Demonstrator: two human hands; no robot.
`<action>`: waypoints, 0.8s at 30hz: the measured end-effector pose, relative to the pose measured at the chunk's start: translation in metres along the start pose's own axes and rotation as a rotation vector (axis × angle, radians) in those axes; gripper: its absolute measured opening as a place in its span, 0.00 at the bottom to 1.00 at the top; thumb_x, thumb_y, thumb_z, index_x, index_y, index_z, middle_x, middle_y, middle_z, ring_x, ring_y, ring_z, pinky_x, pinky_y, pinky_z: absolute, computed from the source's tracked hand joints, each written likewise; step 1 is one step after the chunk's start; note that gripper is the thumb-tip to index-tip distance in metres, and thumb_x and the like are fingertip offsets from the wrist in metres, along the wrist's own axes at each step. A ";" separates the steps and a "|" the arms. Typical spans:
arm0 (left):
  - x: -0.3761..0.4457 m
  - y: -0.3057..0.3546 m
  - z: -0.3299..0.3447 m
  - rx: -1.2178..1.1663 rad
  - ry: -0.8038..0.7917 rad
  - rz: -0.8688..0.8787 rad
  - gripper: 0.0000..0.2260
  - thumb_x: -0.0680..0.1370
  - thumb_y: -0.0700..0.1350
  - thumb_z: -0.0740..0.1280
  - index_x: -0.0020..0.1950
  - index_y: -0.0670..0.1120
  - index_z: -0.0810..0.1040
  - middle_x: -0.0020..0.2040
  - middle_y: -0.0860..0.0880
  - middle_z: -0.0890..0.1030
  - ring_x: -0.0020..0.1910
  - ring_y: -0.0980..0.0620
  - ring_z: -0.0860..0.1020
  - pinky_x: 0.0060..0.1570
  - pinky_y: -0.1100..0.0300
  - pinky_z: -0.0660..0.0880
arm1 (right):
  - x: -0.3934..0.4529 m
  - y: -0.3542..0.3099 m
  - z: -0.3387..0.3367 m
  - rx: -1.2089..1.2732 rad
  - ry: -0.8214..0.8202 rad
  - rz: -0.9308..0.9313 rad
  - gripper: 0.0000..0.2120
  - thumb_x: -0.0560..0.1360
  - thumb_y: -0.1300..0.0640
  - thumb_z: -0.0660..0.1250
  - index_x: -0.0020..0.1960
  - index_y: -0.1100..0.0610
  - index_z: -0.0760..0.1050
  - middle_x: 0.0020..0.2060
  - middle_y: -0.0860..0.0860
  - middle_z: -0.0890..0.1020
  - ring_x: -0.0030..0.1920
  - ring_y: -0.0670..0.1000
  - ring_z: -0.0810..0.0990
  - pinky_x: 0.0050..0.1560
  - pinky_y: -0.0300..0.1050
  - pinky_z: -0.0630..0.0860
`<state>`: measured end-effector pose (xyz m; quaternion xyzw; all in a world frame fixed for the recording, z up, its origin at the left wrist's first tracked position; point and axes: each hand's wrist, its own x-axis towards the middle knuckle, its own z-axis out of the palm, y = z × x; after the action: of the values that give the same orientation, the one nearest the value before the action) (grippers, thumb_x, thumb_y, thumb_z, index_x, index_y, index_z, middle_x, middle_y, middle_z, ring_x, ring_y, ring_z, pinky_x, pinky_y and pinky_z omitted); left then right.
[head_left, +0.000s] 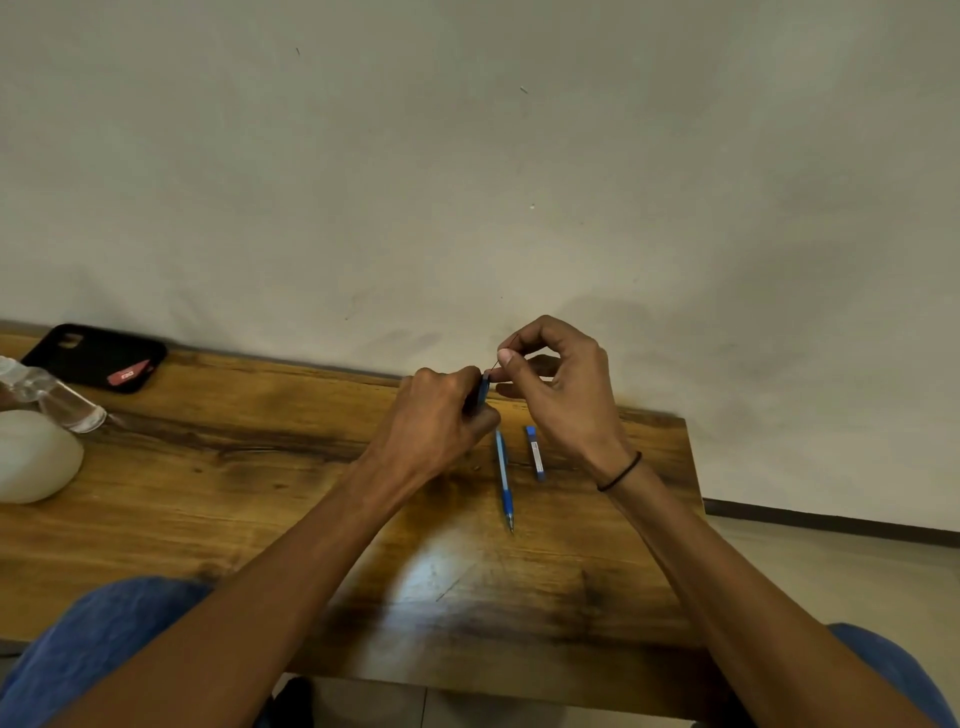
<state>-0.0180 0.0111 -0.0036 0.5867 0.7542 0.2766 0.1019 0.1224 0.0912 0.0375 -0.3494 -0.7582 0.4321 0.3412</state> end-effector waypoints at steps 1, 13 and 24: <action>0.000 0.000 0.000 0.000 0.001 0.005 0.09 0.79 0.46 0.72 0.54 0.41 0.82 0.38 0.50 0.78 0.33 0.53 0.75 0.33 0.68 0.64 | 0.000 0.000 0.000 -0.008 0.003 -0.002 0.01 0.81 0.63 0.71 0.50 0.61 0.80 0.44 0.50 0.83 0.43 0.46 0.88 0.46 0.46 0.86; 0.001 0.001 0.001 0.009 0.003 0.037 0.10 0.79 0.46 0.72 0.56 0.41 0.83 0.40 0.46 0.83 0.35 0.52 0.76 0.34 0.65 0.66 | 0.001 0.002 0.000 -0.106 -0.008 -0.009 0.01 0.79 0.62 0.73 0.49 0.59 0.82 0.43 0.48 0.85 0.45 0.47 0.86 0.48 0.49 0.86; 0.001 -0.002 0.002 0.011 0.034 0.044 0.08 0.78 0.46 0.72 0.53 0.43 0.82 0.36 0.52 0.76 0.30 0.58 0.70 0.31 0.68 0.60 | 0.002 0.009 0.001 -0.129 -0.053 0.009 0.04 0.77 0.63 0.75 0.52 0.60 0.86 0.48 0.51 0.85 0.46 0.48 0.86 0.49 0.47 0.86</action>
<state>-0.0190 0.0122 -0.0068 0.5990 0.7443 0.2844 0.0795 0.1225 0.0963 0.0292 -0.3622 -0.7917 0.3931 0.2958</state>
